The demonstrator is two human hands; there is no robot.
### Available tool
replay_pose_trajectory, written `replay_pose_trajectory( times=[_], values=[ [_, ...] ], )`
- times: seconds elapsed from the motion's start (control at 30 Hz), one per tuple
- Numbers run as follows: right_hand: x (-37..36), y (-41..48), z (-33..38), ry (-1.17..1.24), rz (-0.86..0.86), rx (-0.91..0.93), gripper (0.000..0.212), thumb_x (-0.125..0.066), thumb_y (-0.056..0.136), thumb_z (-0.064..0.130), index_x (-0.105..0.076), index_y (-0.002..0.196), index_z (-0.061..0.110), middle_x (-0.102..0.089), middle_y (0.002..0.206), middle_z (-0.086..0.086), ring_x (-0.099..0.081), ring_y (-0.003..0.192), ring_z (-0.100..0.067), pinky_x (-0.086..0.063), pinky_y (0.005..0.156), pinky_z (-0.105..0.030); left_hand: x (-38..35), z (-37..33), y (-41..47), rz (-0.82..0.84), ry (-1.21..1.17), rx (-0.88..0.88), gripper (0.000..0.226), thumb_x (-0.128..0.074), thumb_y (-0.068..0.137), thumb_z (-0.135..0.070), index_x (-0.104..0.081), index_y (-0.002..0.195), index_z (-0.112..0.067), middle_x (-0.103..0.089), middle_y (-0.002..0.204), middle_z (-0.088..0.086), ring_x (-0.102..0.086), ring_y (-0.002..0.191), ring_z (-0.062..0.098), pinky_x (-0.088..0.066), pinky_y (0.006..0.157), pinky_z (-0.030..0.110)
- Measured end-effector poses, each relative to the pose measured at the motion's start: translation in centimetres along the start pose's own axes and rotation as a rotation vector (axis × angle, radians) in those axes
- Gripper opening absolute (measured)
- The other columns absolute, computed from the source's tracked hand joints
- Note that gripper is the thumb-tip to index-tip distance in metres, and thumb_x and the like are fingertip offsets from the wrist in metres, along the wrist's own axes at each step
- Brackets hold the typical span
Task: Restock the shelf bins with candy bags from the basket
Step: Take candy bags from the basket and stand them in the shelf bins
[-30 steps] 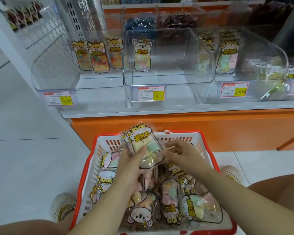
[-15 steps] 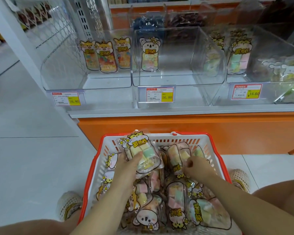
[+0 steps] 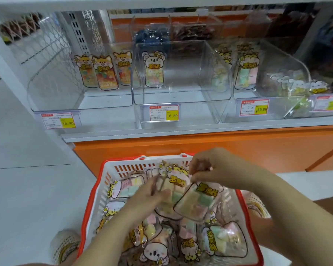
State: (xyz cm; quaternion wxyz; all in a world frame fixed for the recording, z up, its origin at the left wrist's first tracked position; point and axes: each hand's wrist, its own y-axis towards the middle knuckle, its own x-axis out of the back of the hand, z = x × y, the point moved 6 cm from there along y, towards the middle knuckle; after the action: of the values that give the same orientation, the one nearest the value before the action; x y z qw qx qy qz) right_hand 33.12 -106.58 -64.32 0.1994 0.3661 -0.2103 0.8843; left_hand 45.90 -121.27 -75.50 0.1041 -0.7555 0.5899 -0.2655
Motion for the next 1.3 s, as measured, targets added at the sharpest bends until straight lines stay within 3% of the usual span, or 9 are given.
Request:
replay_pose_trajectory(
  times=[0.13, 0.23, 0.4, 0.5, 0.63, 0.73, 0.93, 1.13, 1.3],
  values=[
    [-2.0, 0.6, -0.5, 0.0, -0.001, -0.014, 0.013, -0.075, 0.087, 0.03, -0.07, 0.098, 0.028, -0.071, 0.085, 0.013, -0.063, 0.077, 0.002, -0.047, 0.066, -0.016, -2.6, -0.1, -0.9, 0.198, -0.132, 0.049, 0.074, -0.07, 0.091, -0.043, -0.033, 0.153, -0.032, -0.049, 0.131, -0.028, -0.046, 0.127, 0.002, -0.035, 0.113, 0.031],
    [-2.4, 0.7, -1.3, 0.057, -0.043, -0.038, 0.017, -0.075, 0.088, 0.03, -0.068, 0.103, 0.031, -0.072, 0.087, 0.014, -0.065, 0.079, 0.003, -0.047, 0.067, -0.016, -3.1, -0.3, -1.6, 0.265, -0.336, 0.08, 0.068, -0.082, 0.075, -0.05, -0.05, 0.133, -0.037, -0.059, 0.123, -0.023, -0.054, 0.125, 0.006, -0.039, 0.115, 0.041],
    [-2.8, 0.6, -1.2, 0.148, -0.114, -0.037, 0.017, -0.075, 0.087, 0.025, -0.066, 0.101, 0.03, -0.073, 0.081, 0.012, -0.066, 0.078, 0.001, -0.053, 0.071, -0.023, -4.0, -1.9, -2.1, 0.262, -0.097, -0.059, 0.084, -0.08, 0.081, -0.046, -0.023, 0.142, -0.045, -0.038, 0.114, -0.044, -0.039, 0.096, -0.033, -0.037, 0.087, 0.002],
    [-2.1, 0.3, -0.8, 0.122, -0.199, -0.027, 0.023, -0.077, 0.086, 0.03, -0.066, 0.105, 0.033, -0.068, 0.083, 0.019, -0.062, 0.082, 0.002, -0.051, 0.073, -0.023, -3.8, -2.1, -2.0, 0.198, -0.04, -0.079, 0.096, -0.08, 0.083, -0.033, -0.018, 0.156, -0.034, -0.042, 0.119, -0.04, -0.047, 0.092, -0.031, -0.04, 0.082, -0.001],
    [2.4, -1.6, -2.5, 0.25, -0.52, -0.156, 0.058, -0.077, 0.079, 0.05, -0.053, 0.13, 0.036, -0.053, 0.115, 0.023, -0.053, 0.108, -0.002, -0.044, 0.086, -0.025, -3.1, -4.2, -1.4, 0.111, -0.046, -0.151, 0.063, -0.081, 0.083, -0.027, -0.042, 0.128, -0.047, -0.062, 0.113, -0.03, -0.061, 0.094, -0.019, -0.046, 0.082, 0.006],
    [3.3, -3.3, -4.9, 0.642, -0.424, -0.294, 0.099, -0.083, 0.066, 0.06, -0.034, 0.148, 0.032, -0.053, 0.131, 0.011, -0.057, 0.116, -0.011, -0.053, 0.094, -0.04, -2.8, -6.9, -0.9, 0.043, -0.087, -0.229, 0.056, -0.078, 0.085, -0.015, -0.046, 0.123, -0.043, -0.069, 0.097, -0.033, -0.064, 0.091, -0.014, -0.048, 0.076, 0.007],
    [4.2, -4.8, -4.0, 0.972, -0.22, -0.196, 0.039, -0.066, 0.09, 0.009, -0.055, 0.125, 0.022, -0.076, 0.101, -0.002, -0.073, 0.091, -0.019, -0.059, 0.086, -0.049, -4.4, -13.9, -0.1, 0.087, -0.098, -0.364, 0.068, -0.08, 0.075, -0.025, -0.049, 0.134, -0.033, -0.071, 0.119, -0.01, -0.068, 0.109, 0.01, -0.054, 0.095, 0.032],
    [13.1, -5.2, -4.1, 1.015, -0.431, -0.142, 0.064, -0.066, 0.09, 0.002, -0.039, 0.146, 0.019, -0.07, 0.114, -0.015, -0.067, 0.101, -0.027, -0.055, 0.09, -0.056, -5.5, -23.4, 0.9, 0.051, 0.039, -0.483, 0.067, -0.079, 0.078, -0.035, -0.043, 0.135, -0.033, -0.068, 0.119, -0.014, -0.067, 0.108, 0.007, -0.051, 0.1, 0.036],
    [21.2, -4.6, -4.0, 0.922, -0.595, 0.015, 0.028, -0.056, 0.091, -0.006, -0.059, 0.114, 0.009, -0.062, 0.101, -0.011, -0.06, 0.092, -0.022, -0.052, 0.076, -0.038, -6.6, -32.8, 3.6, -0.016, 0.093, -0.567, 0.063, -0.077, 0.084, -0.018, -0.04, 0.135, -0.024, -0.063, 0.117, -0.01, -0.063, 0.105, 0.008, -0.051, 0.091, 0.028]
  ],
)
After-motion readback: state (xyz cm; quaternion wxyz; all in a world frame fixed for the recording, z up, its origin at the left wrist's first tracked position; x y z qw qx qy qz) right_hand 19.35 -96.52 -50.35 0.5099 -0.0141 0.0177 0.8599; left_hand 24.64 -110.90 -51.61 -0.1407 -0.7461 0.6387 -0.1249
